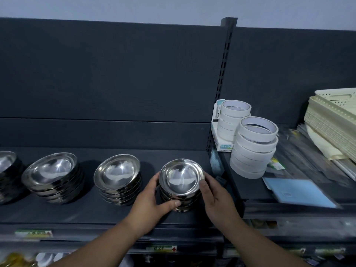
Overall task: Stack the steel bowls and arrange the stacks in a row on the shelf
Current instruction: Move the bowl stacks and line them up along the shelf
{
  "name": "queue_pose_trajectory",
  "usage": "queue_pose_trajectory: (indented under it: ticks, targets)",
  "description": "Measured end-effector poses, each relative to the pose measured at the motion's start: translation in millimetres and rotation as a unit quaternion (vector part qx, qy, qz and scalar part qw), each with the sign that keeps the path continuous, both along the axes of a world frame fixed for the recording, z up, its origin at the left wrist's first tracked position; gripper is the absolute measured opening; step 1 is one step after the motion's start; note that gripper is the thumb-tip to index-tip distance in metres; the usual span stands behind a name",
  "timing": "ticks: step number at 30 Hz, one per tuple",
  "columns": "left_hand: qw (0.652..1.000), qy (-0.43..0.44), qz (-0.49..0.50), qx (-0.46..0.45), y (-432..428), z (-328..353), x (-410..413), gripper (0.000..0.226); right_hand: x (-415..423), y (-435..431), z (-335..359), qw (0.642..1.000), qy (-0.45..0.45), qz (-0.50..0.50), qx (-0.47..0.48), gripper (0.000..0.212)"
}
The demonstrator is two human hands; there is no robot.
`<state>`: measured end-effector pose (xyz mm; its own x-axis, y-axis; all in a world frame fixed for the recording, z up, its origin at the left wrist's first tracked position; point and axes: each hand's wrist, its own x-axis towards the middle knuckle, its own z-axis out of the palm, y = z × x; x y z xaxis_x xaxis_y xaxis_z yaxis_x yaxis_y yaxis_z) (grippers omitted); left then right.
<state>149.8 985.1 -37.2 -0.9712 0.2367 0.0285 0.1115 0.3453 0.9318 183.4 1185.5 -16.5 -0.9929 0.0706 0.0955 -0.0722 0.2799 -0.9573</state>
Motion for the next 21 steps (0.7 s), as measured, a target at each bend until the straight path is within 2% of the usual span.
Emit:
queue_pose_trajectory:
  ticks: [3,6,8,10,14,21]
  targets:
    - [1.000,0.007,-0.003,-0.009,1,1,1,0.085,2,0,1,1.000,0.000,-0.002,0.001,0.054]
    - [1.000,-0.003,-0.010,-0.011,-1,0,3,0.102,3,3,-4,1.000,-0.021,0.000,0.010,0.056]
    - [1.000,-0.012,-0.018,-0.016,-2,-1,4,0.107,4,5,-10,0.999,-0.048,0.015,0.014,0.074]
    - [1.000,-0.017,-0.021,-0.004,-1,-1,6,0.101,5,7,-18,0.997,-0.071,0.030,0.021,0.089]
    - [0.999,-0.024,-0.020,0.018,3,-3,3,0.096,1,7,-25,0.997,-0.068,0.017,0.017,0.082]
    - [1.000,-0.008,-0.012,-0.016,8,0,-12,0.095,-13,5,-24,0.998,-0.057,0.004,0.031,0.083]
